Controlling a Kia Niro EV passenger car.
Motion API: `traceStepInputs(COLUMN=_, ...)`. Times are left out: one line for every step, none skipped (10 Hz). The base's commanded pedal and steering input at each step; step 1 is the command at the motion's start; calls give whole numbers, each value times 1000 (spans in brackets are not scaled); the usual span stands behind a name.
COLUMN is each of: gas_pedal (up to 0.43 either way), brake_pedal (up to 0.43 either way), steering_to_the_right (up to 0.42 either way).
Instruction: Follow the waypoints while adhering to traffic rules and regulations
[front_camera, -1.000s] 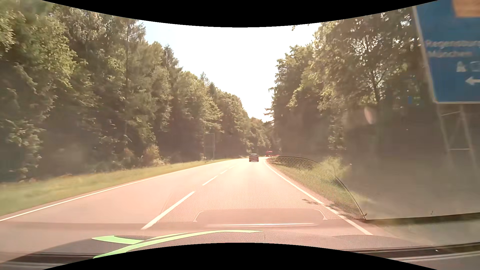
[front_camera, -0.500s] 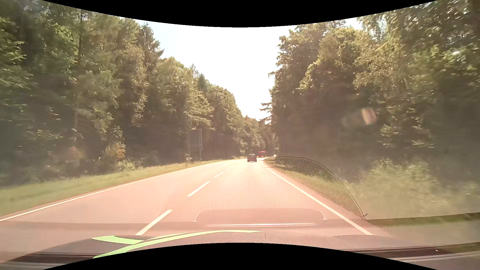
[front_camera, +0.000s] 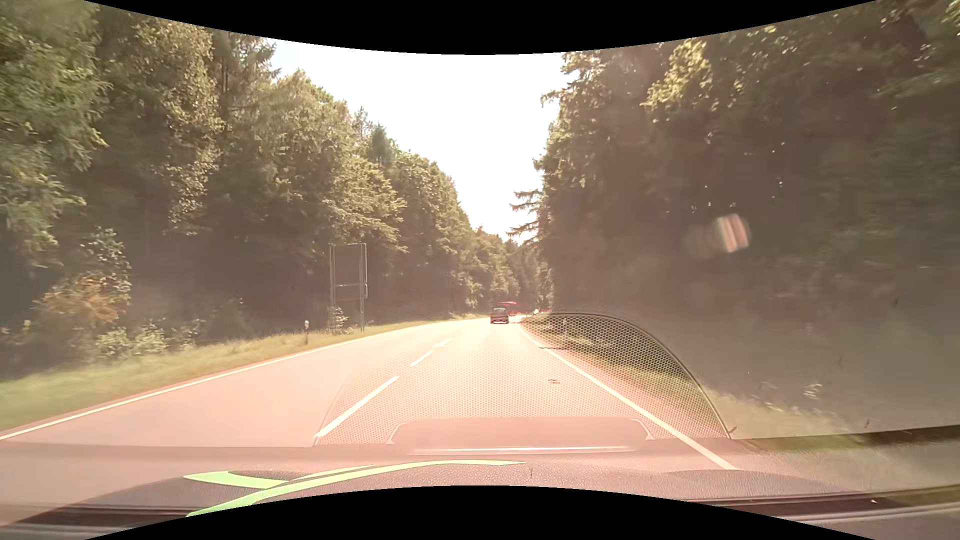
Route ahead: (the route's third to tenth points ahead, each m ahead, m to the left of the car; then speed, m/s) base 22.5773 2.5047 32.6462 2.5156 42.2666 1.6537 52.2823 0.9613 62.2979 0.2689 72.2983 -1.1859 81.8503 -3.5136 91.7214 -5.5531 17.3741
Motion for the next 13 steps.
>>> traceStepInputs(gas_pedal=130, brake_pedal=0, steering_to_the_right=16)
traceStepInputs(gas_pedal=130, brake_pedal=0, steering_to_the_right=16)
traceStepInputs(gas_pedal=130, brake_pedal=0, steering_to_the_right=15)
traceStepInputs(gas_pedal=130, brake_pedal=0, steering_to_the_right=15)
traceStepInputs(gas_pedal=130, brake_pedal=0, steering_to_the_right=14)
traceStepInputs(gas_pedal=130, brake_pedal=0, steering_to_the_right=13)
traceStepInputs(gas_pedal=130, brake_pedal=0, steering_to_the_right=12)
traceStepInputs(gas_pedal=130, brake_pedal=0, steering_to_the_right=11)
traceStepInputs(gas_pedal=130, brake_pedal=0, steering_to_the_right=11)
traceStepInputs(gas_pedal=130, brake_pedal=0, steering_to_the_right=11)
traceStepInputs(gas_pedal=130, brake_pedal=0, steering_to_the_right=10)
traceStepInputs(gas_pedal=130, brake_pedal=0, steering_to_the_right=8)
traceStepInputs(gas_pedal=130, brake_pedal=0, steering_to_the_right=6)
